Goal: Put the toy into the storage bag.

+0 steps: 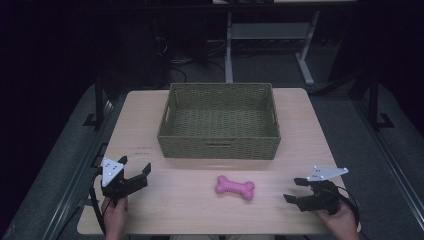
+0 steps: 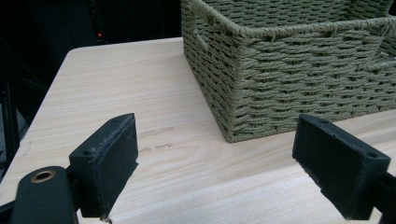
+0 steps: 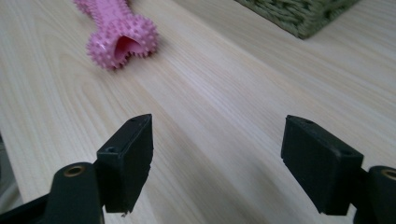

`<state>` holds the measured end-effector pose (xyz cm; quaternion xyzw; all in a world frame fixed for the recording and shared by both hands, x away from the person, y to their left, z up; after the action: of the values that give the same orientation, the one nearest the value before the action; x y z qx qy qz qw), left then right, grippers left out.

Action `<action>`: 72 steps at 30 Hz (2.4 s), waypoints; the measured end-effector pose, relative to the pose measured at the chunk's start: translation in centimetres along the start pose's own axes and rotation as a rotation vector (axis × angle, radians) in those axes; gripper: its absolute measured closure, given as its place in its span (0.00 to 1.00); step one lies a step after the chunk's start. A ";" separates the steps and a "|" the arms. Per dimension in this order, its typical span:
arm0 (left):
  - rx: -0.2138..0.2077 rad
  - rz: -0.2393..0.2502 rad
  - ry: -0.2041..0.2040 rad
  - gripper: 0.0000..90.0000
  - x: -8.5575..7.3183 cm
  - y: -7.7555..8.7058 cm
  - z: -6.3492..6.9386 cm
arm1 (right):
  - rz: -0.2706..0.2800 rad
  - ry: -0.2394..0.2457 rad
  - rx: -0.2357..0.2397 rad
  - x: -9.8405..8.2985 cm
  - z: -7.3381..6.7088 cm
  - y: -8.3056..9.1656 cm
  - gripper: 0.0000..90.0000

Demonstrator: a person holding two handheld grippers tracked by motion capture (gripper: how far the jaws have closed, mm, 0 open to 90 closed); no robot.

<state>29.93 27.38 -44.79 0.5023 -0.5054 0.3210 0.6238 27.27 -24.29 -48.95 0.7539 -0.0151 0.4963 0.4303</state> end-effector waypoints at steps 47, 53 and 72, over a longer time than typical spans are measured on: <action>-0.012 -0.013 -0.004 0.15 -0.2 -0.2 -0.1 | -0.207 0.222 0.151 8.0 -4.1 -3.5 0.21; -0.015 -0.012 -0.005 0.15 -0.2 -0.2 -0.1 | -0.228 0.248 0.168 8.6 -4.6 -4.3 0.20; -0.013 -0.012 0.000 0.15 -0.2 -0.3 -0.2 | -0.275 0.322 0.215 10.9 -6.2 -6.0 0.21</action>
<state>30.17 27.47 -45.03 0.5012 -0.5044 0.3140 0.6292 30.95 -11.99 -43.66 0.7013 0.2096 0.5456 0.4081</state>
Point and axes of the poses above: each handheld gripper's, and its own axes: y roughly backward along the jaws, x roughly out of its top, z roughly to its right, the point moved 5 cm from there along -y, roughly forward along the jaws, and after that the axes turned 4 degrees about z, right-handed, at the moved point
